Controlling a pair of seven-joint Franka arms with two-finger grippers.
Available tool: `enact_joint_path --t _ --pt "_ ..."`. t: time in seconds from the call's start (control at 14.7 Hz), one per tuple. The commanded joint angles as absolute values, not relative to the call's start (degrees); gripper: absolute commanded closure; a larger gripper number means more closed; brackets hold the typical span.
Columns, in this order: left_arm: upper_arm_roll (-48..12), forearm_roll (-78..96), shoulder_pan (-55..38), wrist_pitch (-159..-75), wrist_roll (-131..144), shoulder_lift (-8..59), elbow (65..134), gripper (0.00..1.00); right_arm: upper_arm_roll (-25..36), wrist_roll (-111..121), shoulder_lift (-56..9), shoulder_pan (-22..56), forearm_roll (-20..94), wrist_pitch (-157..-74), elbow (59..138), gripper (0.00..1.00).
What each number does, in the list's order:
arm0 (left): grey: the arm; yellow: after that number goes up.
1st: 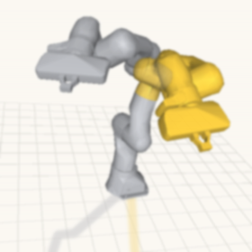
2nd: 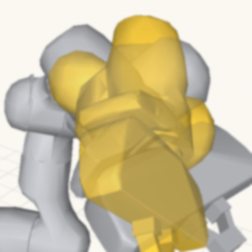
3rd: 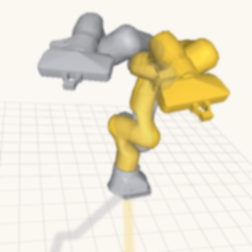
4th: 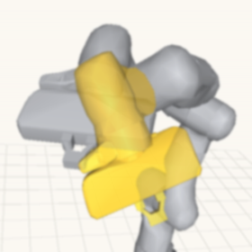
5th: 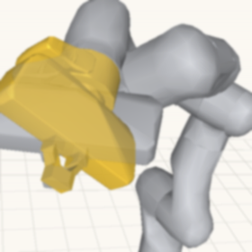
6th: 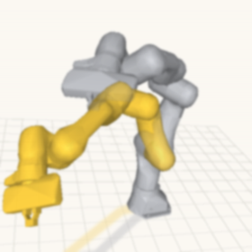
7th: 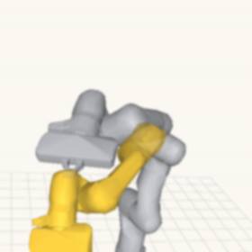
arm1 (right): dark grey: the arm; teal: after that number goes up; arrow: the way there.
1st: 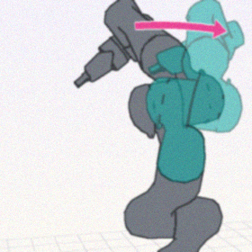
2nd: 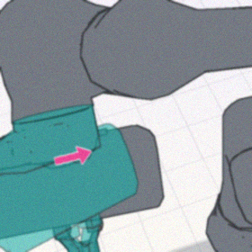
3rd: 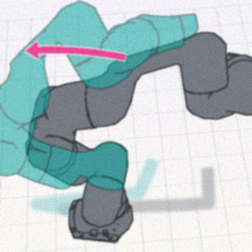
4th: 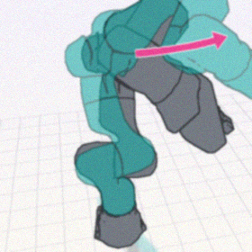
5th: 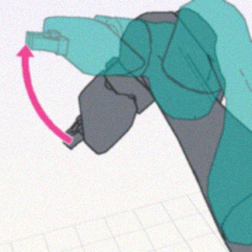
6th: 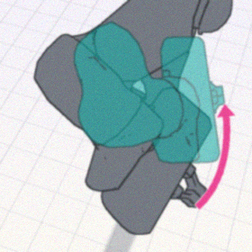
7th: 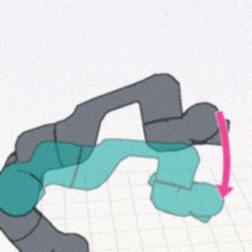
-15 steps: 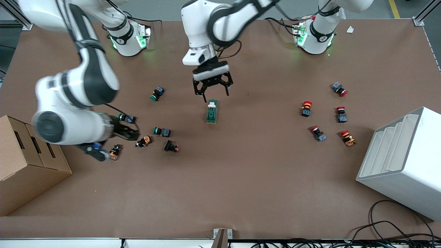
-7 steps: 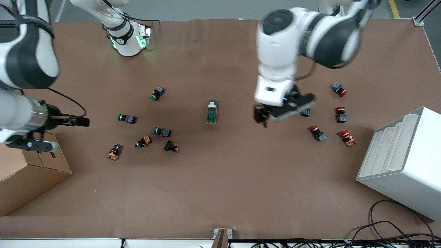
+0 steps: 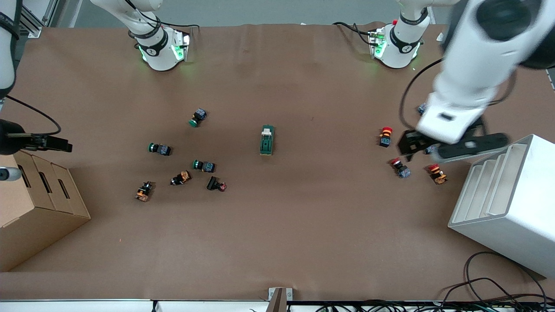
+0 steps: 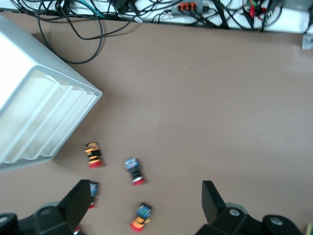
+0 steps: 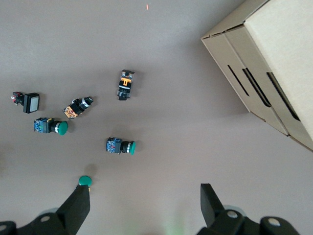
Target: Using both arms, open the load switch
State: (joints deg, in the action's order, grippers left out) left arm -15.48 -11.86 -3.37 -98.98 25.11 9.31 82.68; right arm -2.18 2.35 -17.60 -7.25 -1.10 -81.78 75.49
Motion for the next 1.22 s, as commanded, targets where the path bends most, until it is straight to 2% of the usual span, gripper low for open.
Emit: enact_joint_path --t 0.0,0.2,0.41,0.61,0.81,1.15 --pt "-10.04 -6.69 -4.13 -95.2 14.8 4.67 84.63 0.0 -3.43 2.37 -16.44 -8.08 -2.11 -79.9 74.8 0.0" --pt "-6.08 -2.83 -3.78 -91.85 9.51 0.63 87.44 0.0 -3.87 2.2 -16.17 -8.44 -1.14 -78.67 73.48 0.0" --pt "-2.65 0.26 -3.78 -91.85 -0.32 -4.55 94.11 0.0 -4.22 1.93 -15.74 -8.09 -0.88 -75.69 73.48 0.0" --pt "-2.29 0.96 -3.78 -91.85 -0.53 -8.16 98.16 0.0 -4.04 1.94 -13.63 -8.17 0.61 -75.15 73.91 0.0" --pt "-2.81 1.05 -4.04 -91.85 -0.09 -8.88 98.7 0.0 -3.17 0.8 -12.4 -5.81 0.62 -75.06 74.7 0.0" --pt "-2.9 1.14 -4.22 -91.5 0.44 -9.58 98.88 0.0 1.31 -1.32 -6.86 -0.8 -0.09 -76.55 81.11 0.0"
